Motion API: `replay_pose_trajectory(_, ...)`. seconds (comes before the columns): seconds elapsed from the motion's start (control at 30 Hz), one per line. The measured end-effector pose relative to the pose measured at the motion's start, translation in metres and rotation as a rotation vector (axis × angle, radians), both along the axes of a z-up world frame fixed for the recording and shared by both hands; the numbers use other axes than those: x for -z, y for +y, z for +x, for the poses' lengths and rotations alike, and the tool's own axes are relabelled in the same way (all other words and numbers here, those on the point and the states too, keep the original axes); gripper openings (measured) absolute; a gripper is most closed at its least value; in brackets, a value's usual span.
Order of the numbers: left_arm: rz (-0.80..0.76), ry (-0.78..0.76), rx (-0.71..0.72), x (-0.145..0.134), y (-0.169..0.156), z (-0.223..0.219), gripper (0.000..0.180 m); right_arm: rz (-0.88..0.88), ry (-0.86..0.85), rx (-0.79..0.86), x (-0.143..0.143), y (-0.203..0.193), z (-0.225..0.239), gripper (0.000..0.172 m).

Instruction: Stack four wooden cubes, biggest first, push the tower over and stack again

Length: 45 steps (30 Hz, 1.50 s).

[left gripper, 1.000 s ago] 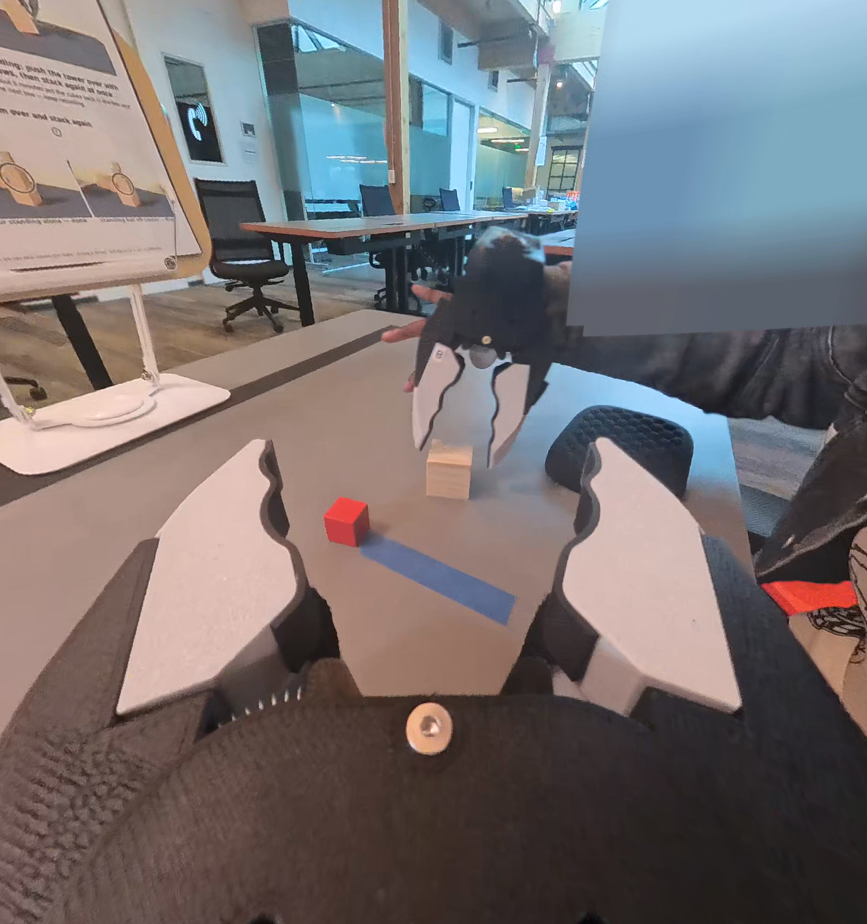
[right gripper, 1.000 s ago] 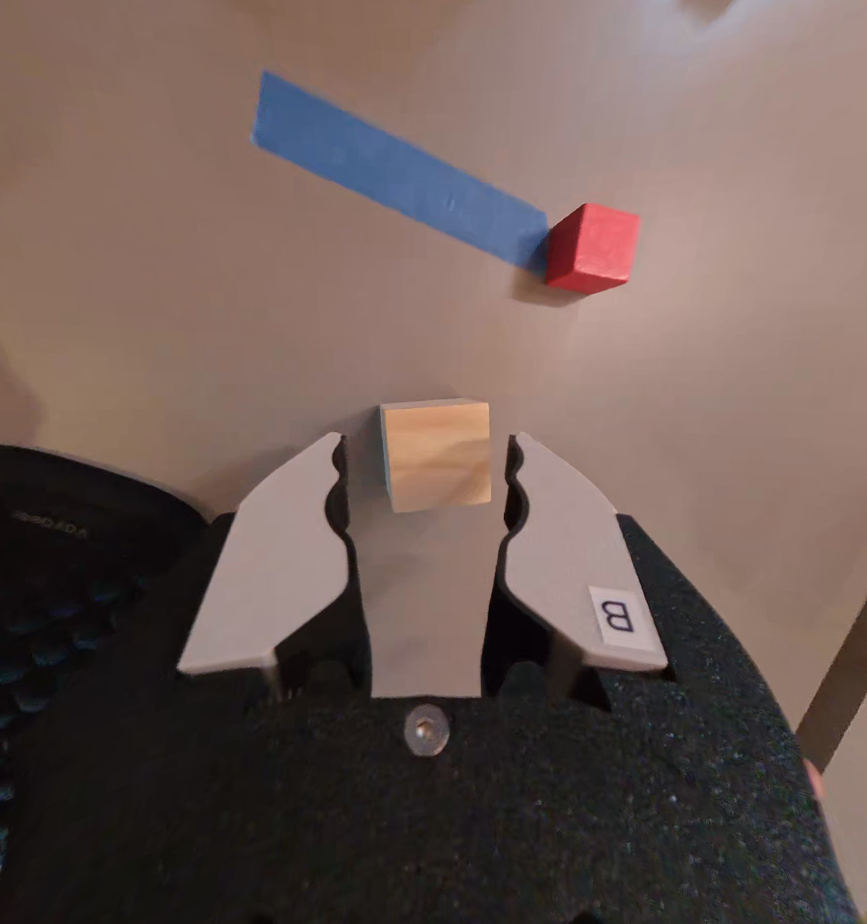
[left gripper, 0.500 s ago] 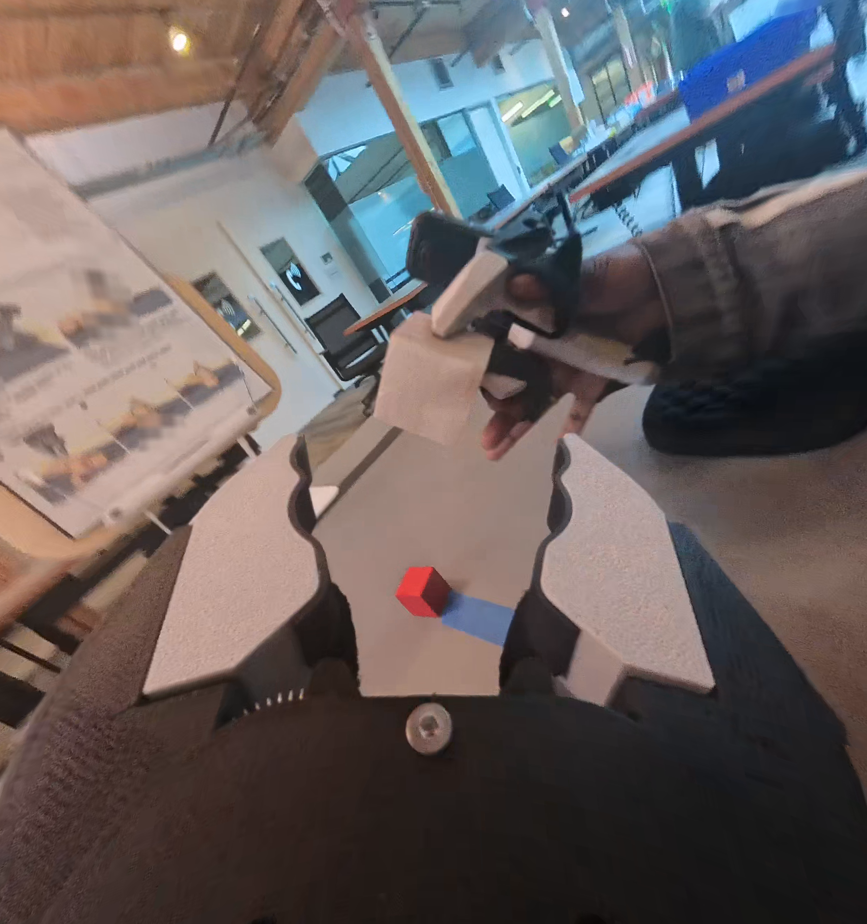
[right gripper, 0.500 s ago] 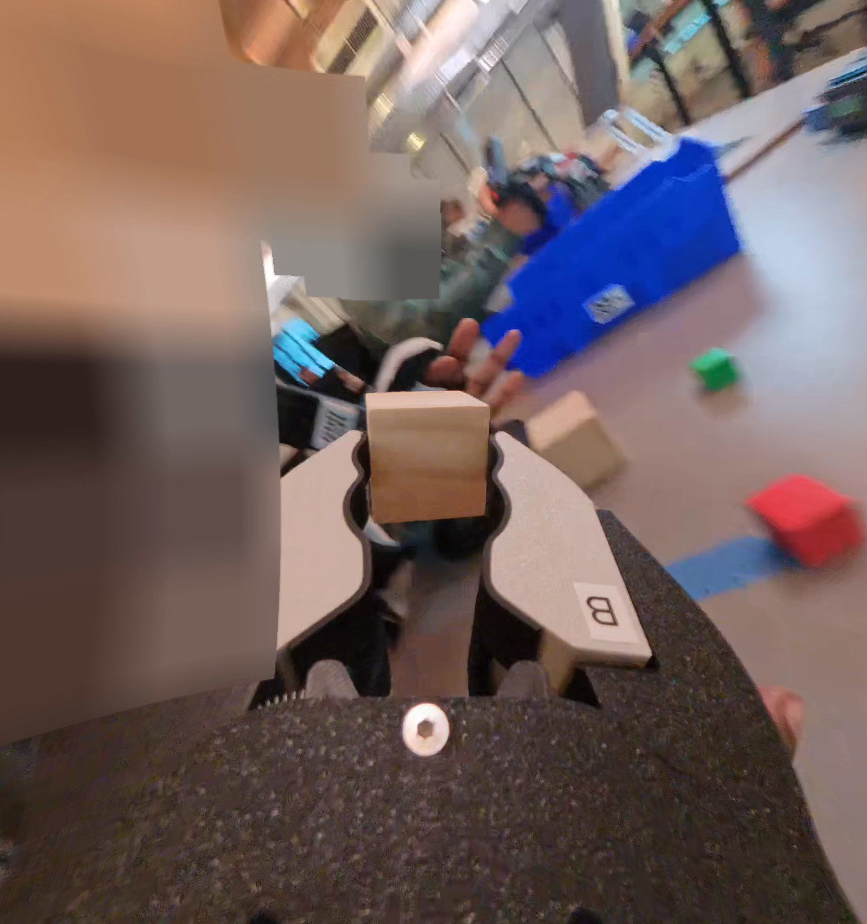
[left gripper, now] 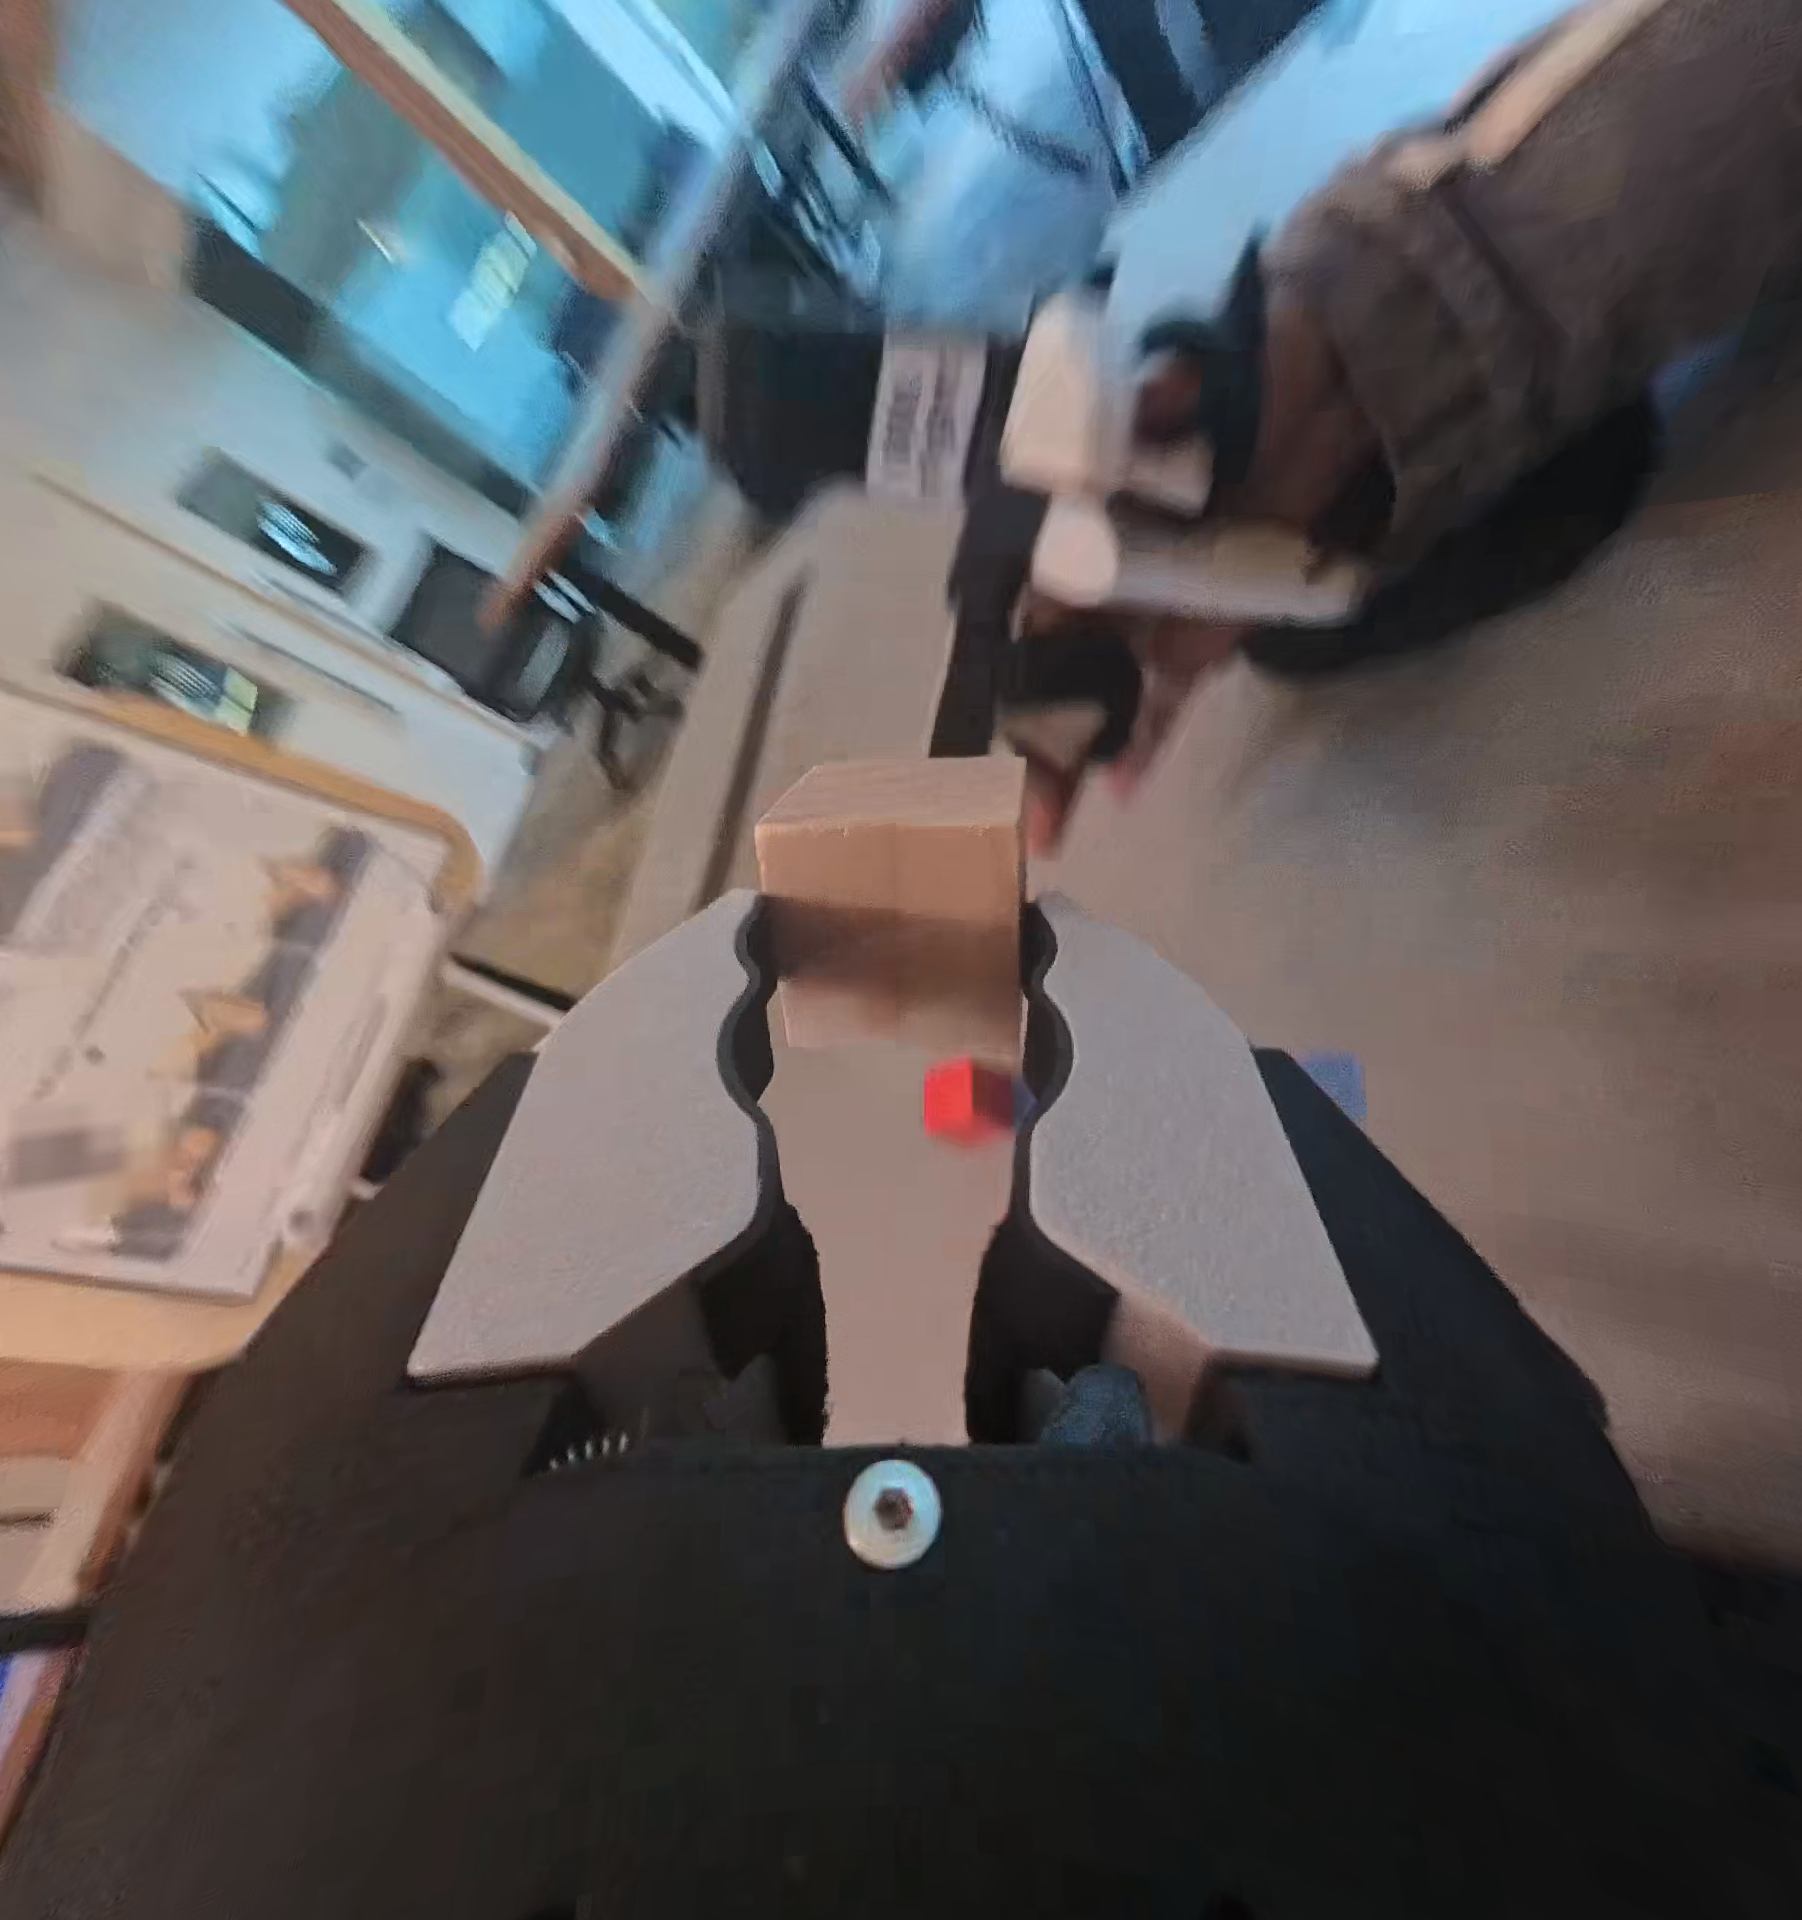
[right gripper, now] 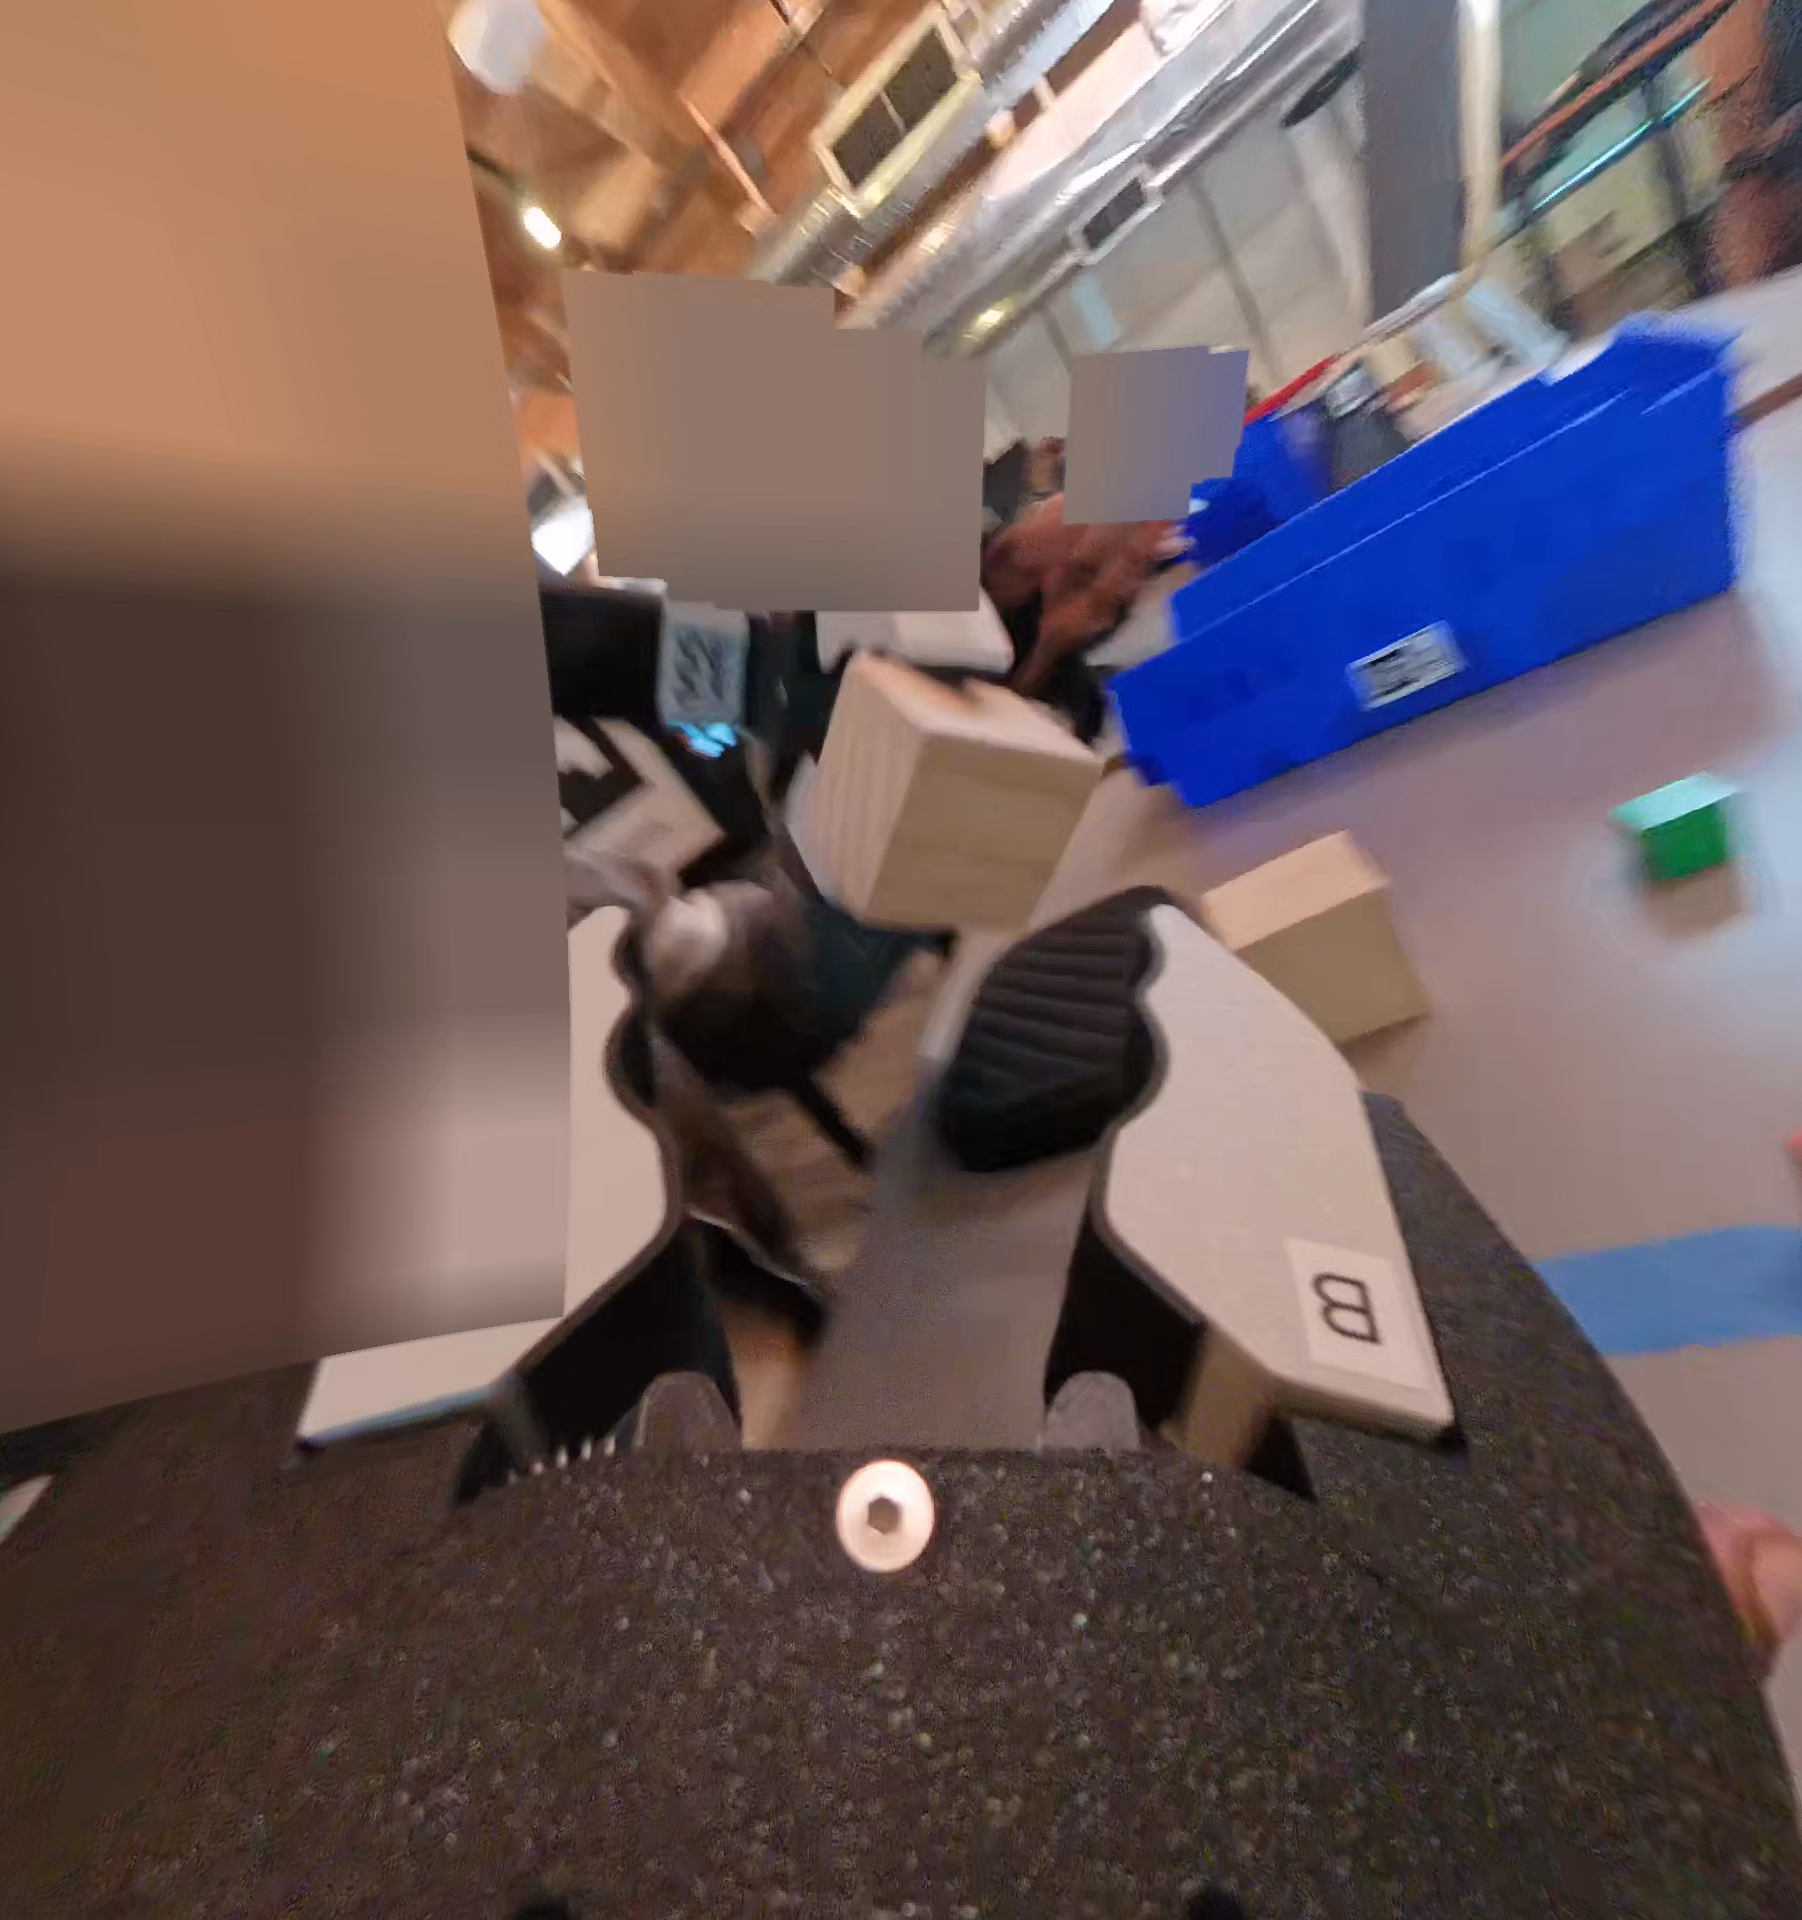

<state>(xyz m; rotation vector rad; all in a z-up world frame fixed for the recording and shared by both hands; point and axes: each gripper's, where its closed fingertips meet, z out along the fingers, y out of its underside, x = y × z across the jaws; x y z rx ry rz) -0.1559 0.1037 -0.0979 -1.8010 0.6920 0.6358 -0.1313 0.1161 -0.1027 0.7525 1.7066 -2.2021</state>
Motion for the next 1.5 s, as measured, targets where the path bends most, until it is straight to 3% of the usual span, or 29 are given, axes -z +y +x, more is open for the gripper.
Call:
replay_pose_trajectory(0.03, -0.120, -0.030, -0.027, 0.004, -0.013, -0.013, 0.046, 0.082, 0.095, 0.068, 0.004, 0.004, -0.005, 0.096)
replay_pose_trajectory(0.2, -0.685, -0.199, -0.171, 0.039, -0.077, -0.067, 0.046, 0.339, 0.490, 0.308, 0.018, 0.015, -0.017, 0.123)
replay_pose_trajectory(0.3, -0.937, -0.238, -0.211, 0.062, -0.102, -0.080, 0.046, 0.494, 0.554, 0.309, 0.038, 0.007, -0.018, 0.131)
replay_pose_trajectory(0.4, -1.058, -0.246, -0.254, 0.077, -0.108, -0.084, 0.046, 0.600, 0.591, 0.281, 0.054, 0.002, -0.016, 0.137)
replay_pose_trajectory(0.63, -1.126, -0.335, -0.324, 0.096, -0.107, -0.086, 0.046, 0.569, 0.570, 0.299, 0.052, 0.002, -0.018, 0.136)
replay_pose_trajectory(1.37, -1.050, -0.240, -0.273, 0.099, -0.106, -0.086, 0.046, 0.588, 0.571, 0.282, 0.058, 0.000, -0.018, 0.133)
replay_pose_trajectory(1.5, -1.006, -0.284, -0.274, 0.096, -0.103, -0.086, 0.061, 0.582, 0.569, 0.283, 0.057, 0.000, -0.018, 0.133)
